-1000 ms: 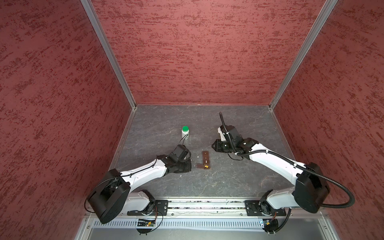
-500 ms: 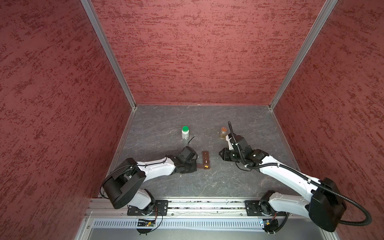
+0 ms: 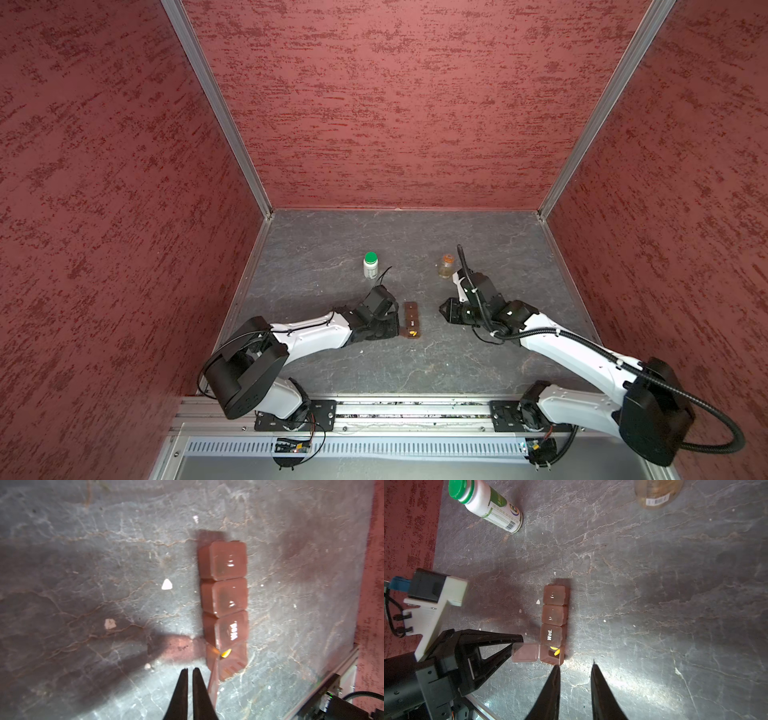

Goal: Sort the pills into containers

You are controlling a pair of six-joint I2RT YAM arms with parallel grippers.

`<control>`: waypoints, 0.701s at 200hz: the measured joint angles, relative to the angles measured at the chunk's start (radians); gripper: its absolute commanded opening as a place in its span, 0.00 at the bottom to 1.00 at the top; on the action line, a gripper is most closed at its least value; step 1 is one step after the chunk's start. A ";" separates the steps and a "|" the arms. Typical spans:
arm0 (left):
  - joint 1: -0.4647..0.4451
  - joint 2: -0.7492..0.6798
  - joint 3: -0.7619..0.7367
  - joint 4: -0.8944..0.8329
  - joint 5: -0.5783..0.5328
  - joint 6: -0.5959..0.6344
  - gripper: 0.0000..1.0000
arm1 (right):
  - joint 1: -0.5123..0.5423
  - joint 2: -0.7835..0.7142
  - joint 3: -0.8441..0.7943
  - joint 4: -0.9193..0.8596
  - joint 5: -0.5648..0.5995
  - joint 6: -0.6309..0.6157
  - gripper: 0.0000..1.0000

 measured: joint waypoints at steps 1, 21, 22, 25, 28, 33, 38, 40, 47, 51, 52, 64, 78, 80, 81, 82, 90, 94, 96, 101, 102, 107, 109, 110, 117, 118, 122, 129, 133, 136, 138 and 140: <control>0.000 0.000 0.000 0.000 0.000 0.000 0.12 | 0.000 0.000 0.000 0.000 0.000 0.000 0.28; 0.000 -0.005 0.002 0.008 0.005 -0.003 0.14 | 0.000 0.017 0.000 0.000 0.000 0.000 0.31; -0.001 -0.005 0.002 0.008 0.005 -0.003 0.14 | 0.000 0.018 0.000 0.000 0.000 0.000 0.31; -0.001 -0.005 0.002 0.008 0.006 -0.003 0.14 | 0.000 0.022 0.000 0.000 0.000 0.000 0.31; -0.002 -0.005 0.002 0.009 0.007 -0.003 0.14 | 0.000 0.025 0.000 0.000 -0.001 0.000 0.31; -0.003 -0.004 0.003 0.010 0.009 -0.003 0.15 | 0.000 0.032 0.000 0.000 -0.002 0.000 0.31; -0.004 -0.003 0.005 0.011 0.010 -0.004 0.15 | 0.000 0.038 0.000 0.000 -0.003 0.000 0.32; -0.005 0.000 0.005 0.012 0.012 -0.004 0.16 | 0.000 0.041 0.000 0.000 -0.003 0.000 0.32; -0.007 0.007 0.010 0.014 0.016 -0.004 0.16 | 0.000 0.050 0.000 0.000 -0.004 0.000 0.32; -0.008 0.010 0.012 0.016 0.017 -0.005 0.17 | 0.000 0.053 0.000 0.000 -0.004 0.000 0.33; -0.009 0.012 0.013 0.017 0.018 -0.005 0.17 | 0.000 0.054 0.000 0.000 -0.004 0.000 0.32; -0.011 0.022 0.016 0.021 0.023 -0.007 0.20 | 0.000 0.062 0.000 0.000 -0.009 0.000 0.33; -0.014 0.031 0.018 0.024 0.026 -0.010 0.23 | 0.000 0.064 0.000 0.001 -0.014 0.000 0.34; -0.015 0.031 0.018 0.024 0.026 -0.009 0.24 | 0.000 0.065 0.000 0.001 -0.015 0.001 0.34; -0.015 0.032 0.019 0.024 0.026 -0.009 0.25 | 0.000 0.065 0.000 0.001 -0.015 0.001 0.34; -0.016 0.032 0.019 0.024 0.026 -0.010 0.25 | 0.000 0.065 0.000 0.001 -0.016 0.001 0.35; -0.019 0.035 0.023 0.025 0.026 -0.013 0.31 | 0.000 0.066 0.000 0.003 -0.023 0.002 0.37; -0.021 0.038 0.026 0.026 0.027 -0.008 0.35 | 0.000 0.067 0.000 0.004 -0.026 0.003 0.38; -0.022 0.039 0.027 0.027 0.026 -0.014 0.36 | 0.000 0.068 0.000 0.005 -0.028 0.003 0.39; -0.024 0.042 0.031 0.028 0.027 -0.008 0.39 | 0.000 0.069 0.000 0.007 -0.033 0.006 0.41; -0.025 0.043 0.032 0.029 0.027 -0.012 0.40 | 0.000 0.069 0.000 0.007 -0.035 0.007 0.42; -0.027 0.046 0.034 0.029 0.027 -0.010 0.42 | 0.000 0.071 0.000 0.010 -0.041 0.008 0.43; -0.028 0.047 0.035 0.030 0.026 -0.014 0.42 | 0.000 0.072 0.000 0.010 -0.045 0.008 0.44; -0.028 0.048 0.036 0.031 0.027 -0.018 0.42 | 0.000 0.072 0.000 0.011 -0.047 0.008 0.45; -0.031 0.053 0.039 0.034 0.027 -0.016 0.44 | 0.000 0.077 0.000 0.016 -0.060 0.012 0.46; -0.031 0.055 0.040 0.035 0.027 -0.017 0.44 | 0.000 0.079 0.000 0.017 -0.064 0.011 0.47; -0.032 0.060 0.042 0.037 0.027 -0.014 0.45 | 0.000 0.082 0.000 0.021 -0.071 0.016 0.47; -0.032 0.068 0.045 0.040 0.027 -0.014 0.45 | 0.000 0.089 0.000 0.030 -0.087 0.018 0.49; -0.032 0.073 0.046 0.042 0.027 -0.013 0.46 | 0.000 0.093 0.000 0.034 -0.093 0.020 0.49; -0.032 0.076 0.046 0.043 0.027 -0.013 0.46 | 0.000 0.097 0.000 0.037 -0.100 0.021 0.50; -0.032 0.079 0.046 0.044 0.027 -0.014 0.46 | 0.000 0.099 0.000 0.039 -0.104 0.022 0.50; -0.032 0.081 0.046 0.045 0.027 -0.013 0.46 | 0.000 0.101 0.000 0.040 -0.106 0.023 0.51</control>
